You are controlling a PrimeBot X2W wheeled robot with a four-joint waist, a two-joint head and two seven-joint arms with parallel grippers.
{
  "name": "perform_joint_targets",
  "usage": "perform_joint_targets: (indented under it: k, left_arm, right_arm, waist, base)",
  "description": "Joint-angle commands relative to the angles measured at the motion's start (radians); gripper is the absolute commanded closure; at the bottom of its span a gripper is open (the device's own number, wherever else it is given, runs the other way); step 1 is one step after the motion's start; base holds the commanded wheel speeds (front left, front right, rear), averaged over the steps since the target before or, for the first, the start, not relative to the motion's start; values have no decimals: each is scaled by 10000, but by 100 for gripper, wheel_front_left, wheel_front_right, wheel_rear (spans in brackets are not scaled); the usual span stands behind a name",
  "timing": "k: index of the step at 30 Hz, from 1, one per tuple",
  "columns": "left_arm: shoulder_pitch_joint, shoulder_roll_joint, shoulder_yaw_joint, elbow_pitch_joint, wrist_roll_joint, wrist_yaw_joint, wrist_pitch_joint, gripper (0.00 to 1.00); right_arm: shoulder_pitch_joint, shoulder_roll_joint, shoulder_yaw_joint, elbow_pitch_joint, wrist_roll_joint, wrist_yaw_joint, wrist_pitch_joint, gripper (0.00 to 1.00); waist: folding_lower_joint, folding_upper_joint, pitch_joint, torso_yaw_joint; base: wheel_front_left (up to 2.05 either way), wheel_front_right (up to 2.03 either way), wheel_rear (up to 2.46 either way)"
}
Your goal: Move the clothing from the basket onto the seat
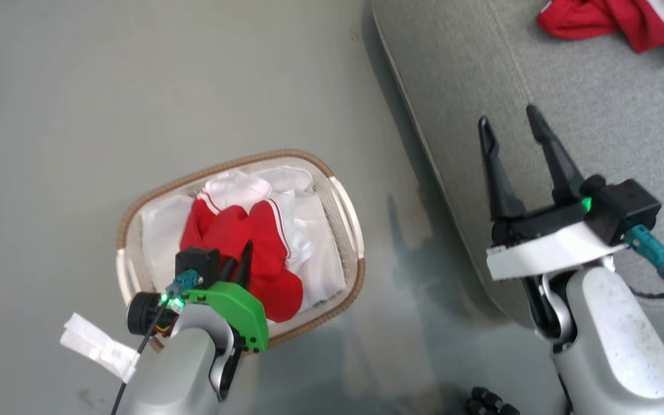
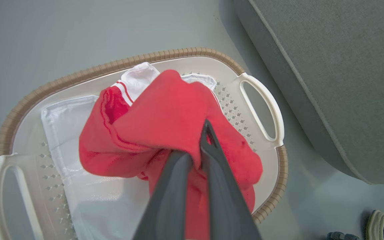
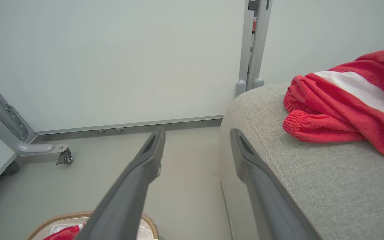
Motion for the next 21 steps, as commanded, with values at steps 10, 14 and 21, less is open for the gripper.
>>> perform_joint_targets:
  k: [10, 14, 21]
  left_arm:
    - [1469, -21, 964, -2091, 964, -307, -34, 100]
    - [1772, -30, 1164, -2818, 1238, -413, -36, 100]
    - [2122, -36, 1285, -4153, 1207, -499, -36, 100]
  right_arm:
    - [1186, -6, 213, 318, -264, -10, -14, 0]
    - [1485, 17, 280, 424, -319, -10, -14, 0]
    - [1977, 56, 414, 573, -452, -10, -14, 0]
  waist:
    - [0, 0, -2493, 1203]
    - [0, 0, -3003, 1341]
    - [0, 0, -3784, 1538]
  base:
    - [0, 0, 0]
    - [0, 0, 0]
    - [0, 0, 0]
